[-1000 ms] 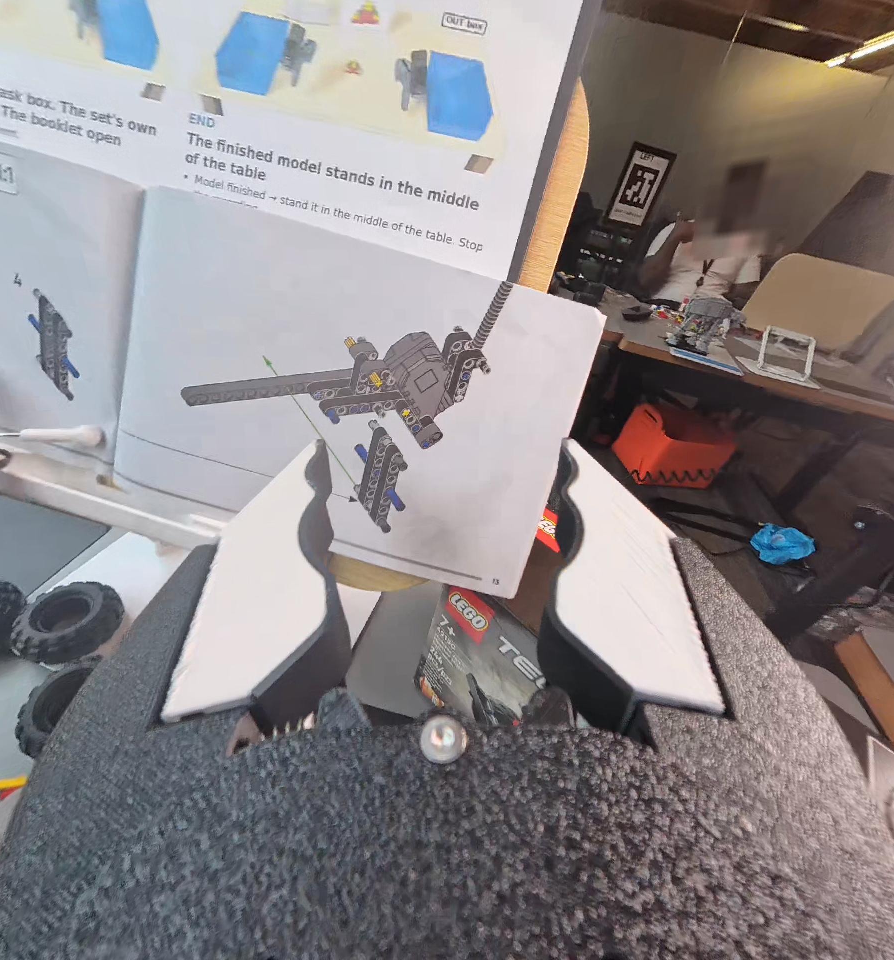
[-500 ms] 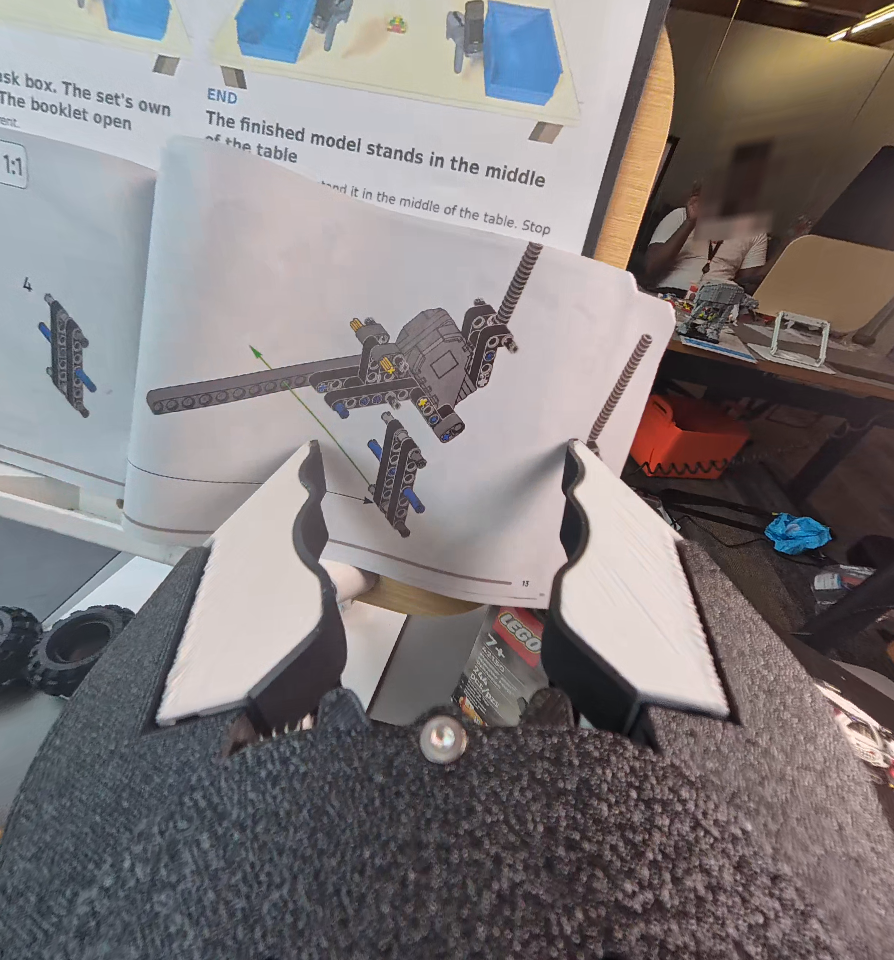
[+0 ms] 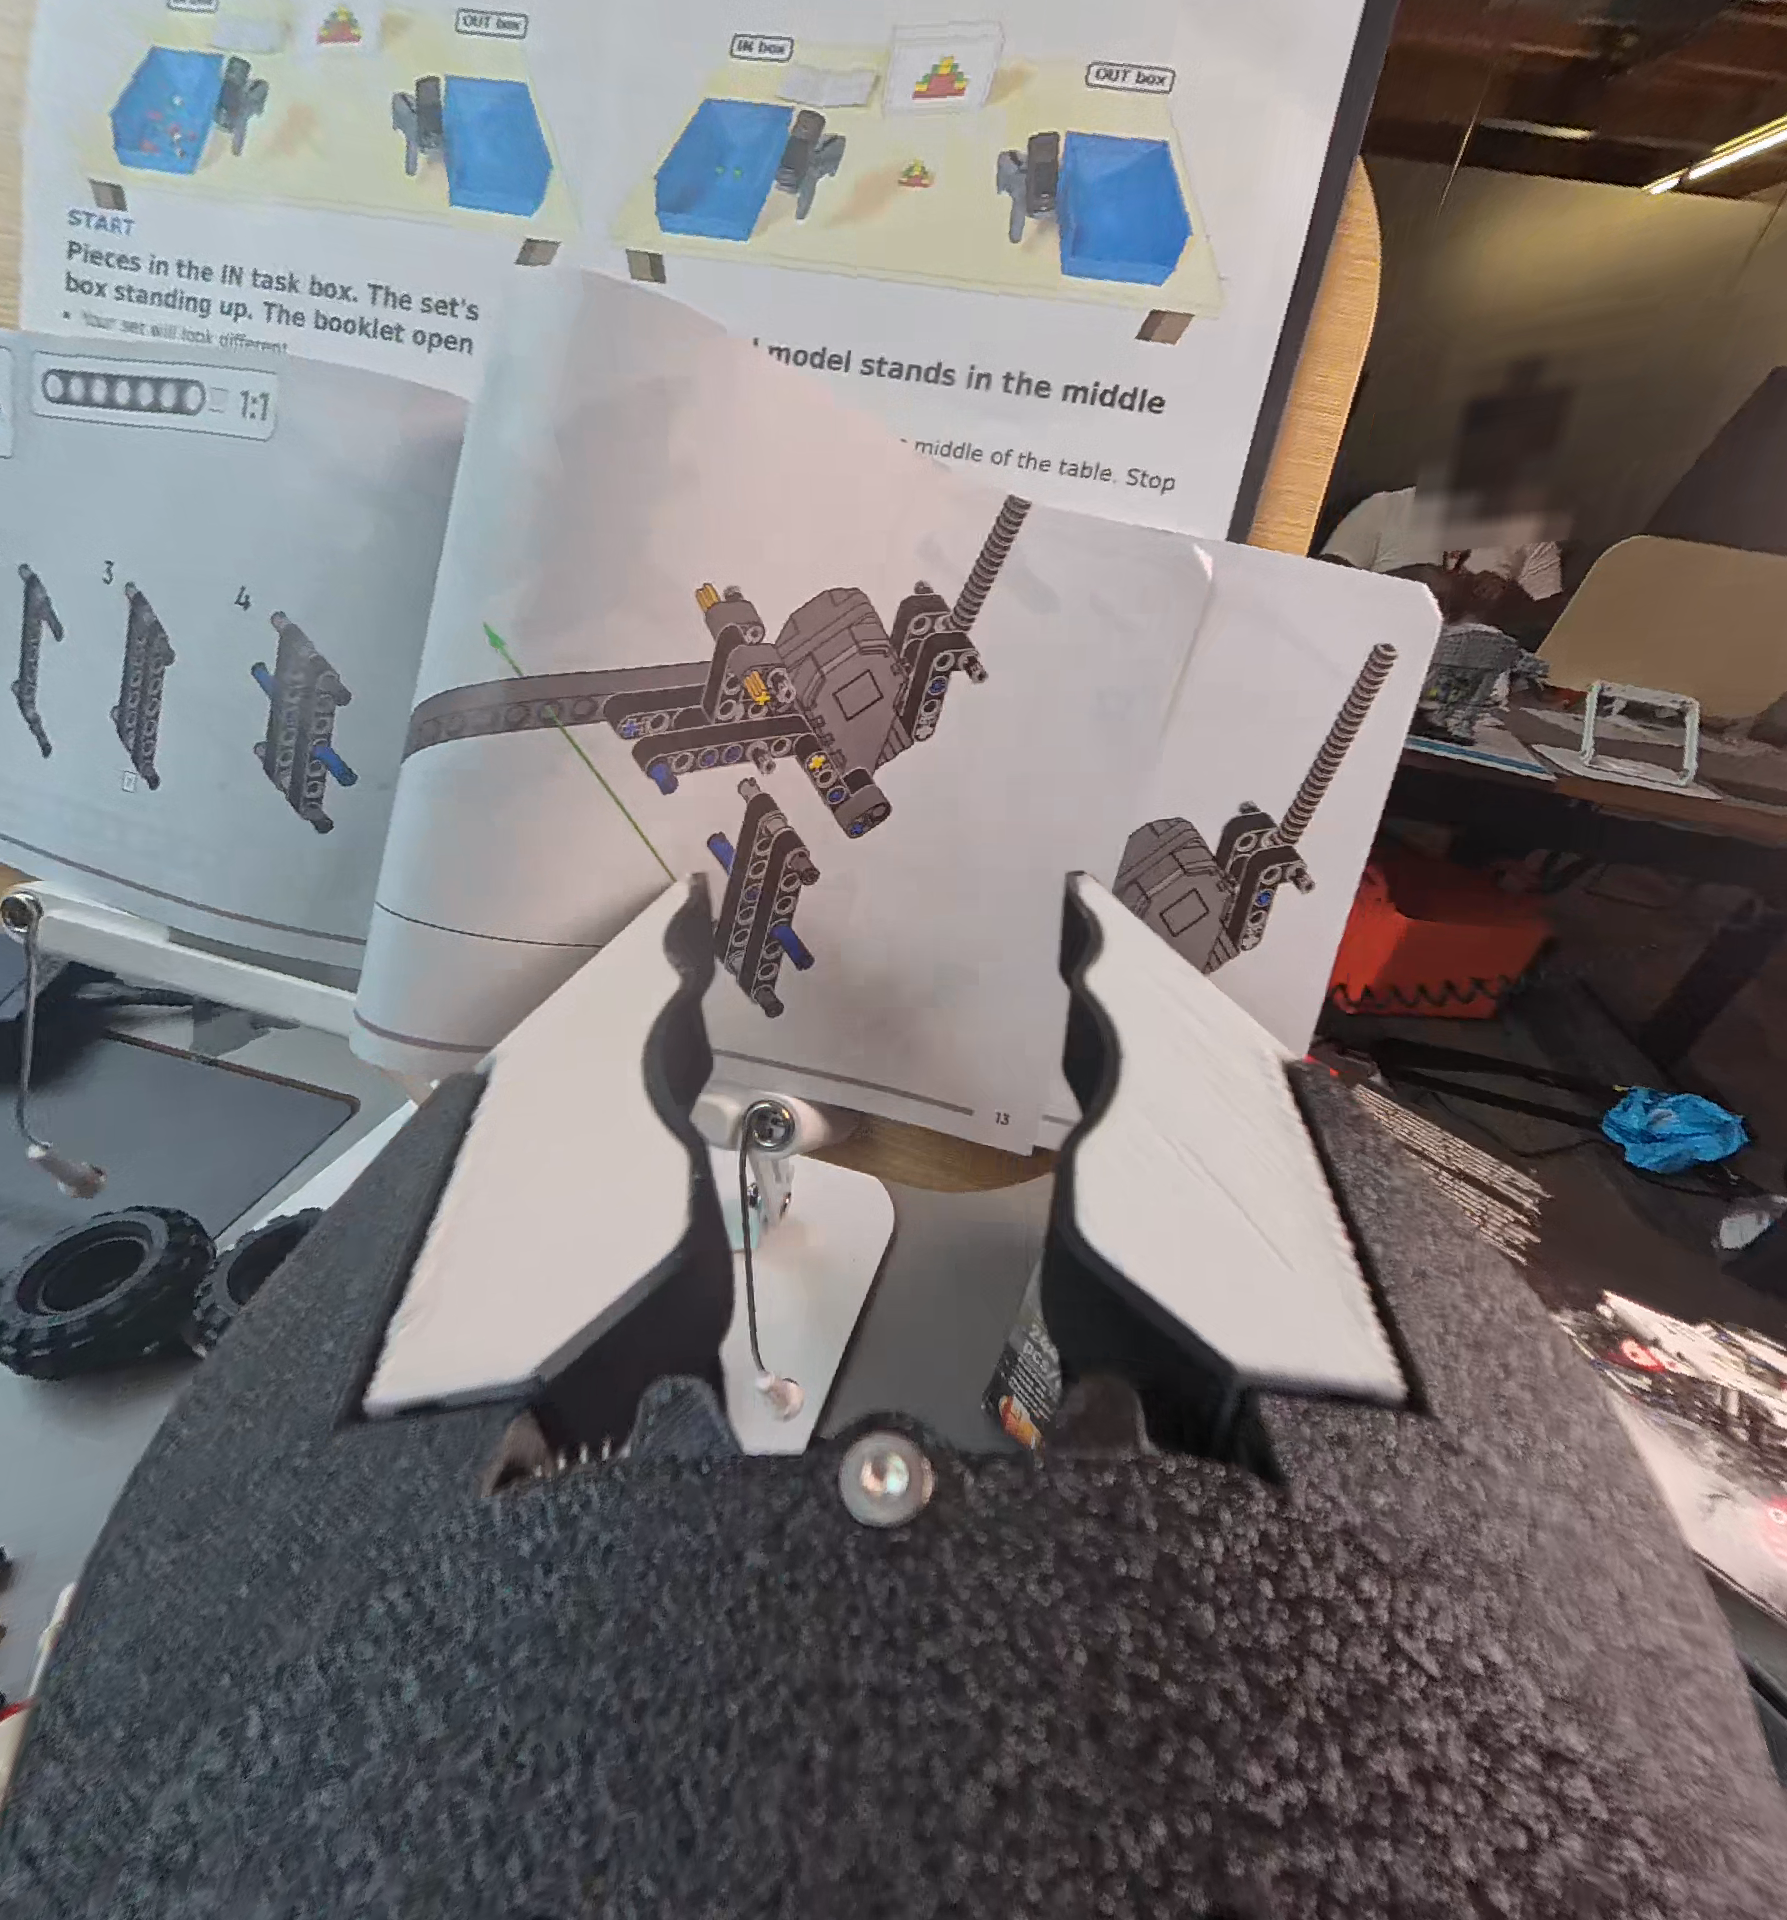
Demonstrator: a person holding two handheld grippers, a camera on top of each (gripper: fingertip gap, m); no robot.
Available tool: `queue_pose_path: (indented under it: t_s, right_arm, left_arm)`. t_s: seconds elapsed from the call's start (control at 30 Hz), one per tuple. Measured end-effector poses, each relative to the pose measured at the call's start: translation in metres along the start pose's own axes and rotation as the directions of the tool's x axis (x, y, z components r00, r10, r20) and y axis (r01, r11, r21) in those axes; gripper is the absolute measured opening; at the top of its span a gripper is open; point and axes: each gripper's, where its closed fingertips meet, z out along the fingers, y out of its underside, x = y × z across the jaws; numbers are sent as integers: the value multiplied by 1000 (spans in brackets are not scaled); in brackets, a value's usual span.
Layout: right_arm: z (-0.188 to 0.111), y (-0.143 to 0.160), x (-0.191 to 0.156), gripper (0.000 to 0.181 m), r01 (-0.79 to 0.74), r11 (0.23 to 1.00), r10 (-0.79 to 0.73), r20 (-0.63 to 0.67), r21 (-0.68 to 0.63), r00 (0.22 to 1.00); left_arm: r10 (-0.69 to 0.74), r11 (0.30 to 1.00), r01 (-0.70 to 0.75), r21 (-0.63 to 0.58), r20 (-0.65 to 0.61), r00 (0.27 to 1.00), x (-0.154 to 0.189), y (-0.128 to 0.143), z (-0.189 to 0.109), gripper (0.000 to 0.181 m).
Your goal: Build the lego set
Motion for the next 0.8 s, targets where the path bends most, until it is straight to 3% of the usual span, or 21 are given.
queue_pose_path:
  t_s: [0.1,0.2,0.33,0.5,0.57,0.63,0.7,0.8]
  right_arm:
    - [7,9,-14,102,-77,995,84,101,-70,991]
    - [9,9,-26,106,-21,996,32,125,-85,992]
    - [5,4,-48,82,21,998,-10,194,-55,981]
    - [-1,9,-81,35,105,994,-93,355,-13,930]
    - [-5,13,-91,25,125,992,-112,420,-4,901]
    - [-11,15,-98,22,117,993,-107,473,10,874]
    - [-17,10,-93,24,100,994,-110,473,47,874]
    - [-24,-4,-71,37,22,994,-67,427,110,902]
  left_arm:
    - [48,999,-49,-16,-66,997,31,-1,7,30]
    - [83,995,-88,-40,-115,990,56,5,21,32]
    - [116,990,-128,-61,-170,979,79,12,40,52]
    - [142,981,-159,-112,-151,978,80,10,67,71]
    - [182,969,-201,-143,-136,974,78,13,76,63]
    - [247,940,-271,-210,-132,960,74,23,83,35]
    - [301,927,-313,-204,-88,949,62,22,86,10]
    - [263,937,-290,-196,-152,953,59,20,82,3]
